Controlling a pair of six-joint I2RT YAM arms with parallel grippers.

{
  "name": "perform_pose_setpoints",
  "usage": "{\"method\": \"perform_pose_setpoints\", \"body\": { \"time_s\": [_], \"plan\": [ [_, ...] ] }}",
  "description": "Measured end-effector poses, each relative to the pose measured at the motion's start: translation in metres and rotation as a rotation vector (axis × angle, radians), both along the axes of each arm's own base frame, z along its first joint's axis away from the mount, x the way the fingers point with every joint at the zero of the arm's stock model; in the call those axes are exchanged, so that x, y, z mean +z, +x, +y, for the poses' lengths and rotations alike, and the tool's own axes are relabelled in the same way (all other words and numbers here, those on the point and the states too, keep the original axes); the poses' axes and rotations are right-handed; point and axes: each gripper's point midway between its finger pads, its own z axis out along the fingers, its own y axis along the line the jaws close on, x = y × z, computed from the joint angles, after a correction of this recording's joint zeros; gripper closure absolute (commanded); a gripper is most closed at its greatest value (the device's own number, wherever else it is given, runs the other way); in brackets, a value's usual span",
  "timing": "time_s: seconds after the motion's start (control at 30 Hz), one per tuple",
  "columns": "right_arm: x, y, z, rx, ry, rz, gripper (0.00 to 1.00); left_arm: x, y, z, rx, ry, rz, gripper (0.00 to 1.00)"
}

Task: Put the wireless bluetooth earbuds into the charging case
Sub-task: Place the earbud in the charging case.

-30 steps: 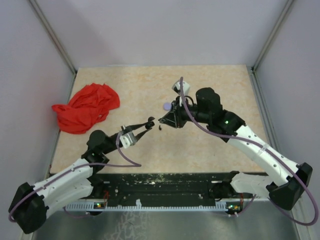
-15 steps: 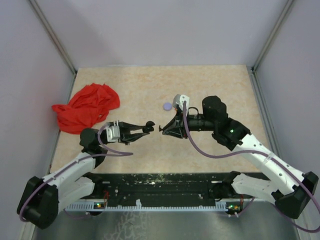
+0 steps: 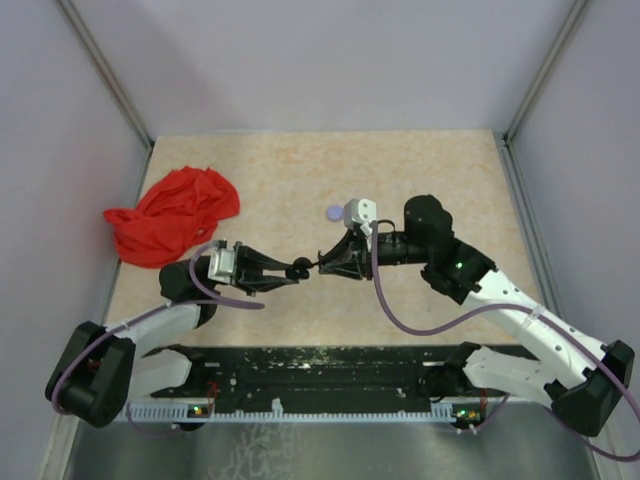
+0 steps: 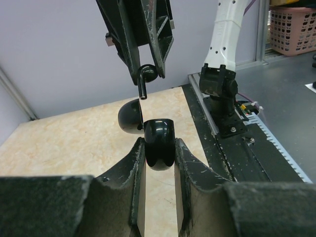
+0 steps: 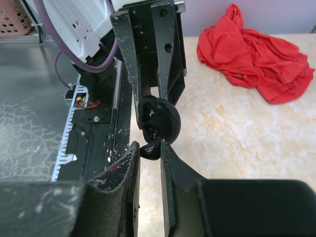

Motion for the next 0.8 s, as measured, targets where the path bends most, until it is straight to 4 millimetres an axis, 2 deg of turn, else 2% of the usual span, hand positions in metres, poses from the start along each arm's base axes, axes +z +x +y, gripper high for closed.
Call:
{"method": "perform_pose_setpoints", "body": {
  "time_s": [0.13,0.37,0.8],
  "plan": [
    [0.004,-0.005,0.004,0.029,0.013,-0.035,1.00,-0.001,-0.002,0.000,-0.009,0.006,0.009,1.00],
    [-0.002,-0.015,0.011,0.075,-0.001,-0.062,1.00,0.000,-0.003,0.000,-0.010,0.004,0.009,1.00],
    [-0.010,-0.015,0.018,0.094,-0.020,-0.070,1.00,0.003,-0.004,0.001,-0.010,-0.002,-0.004,1.00]
  ]
}}
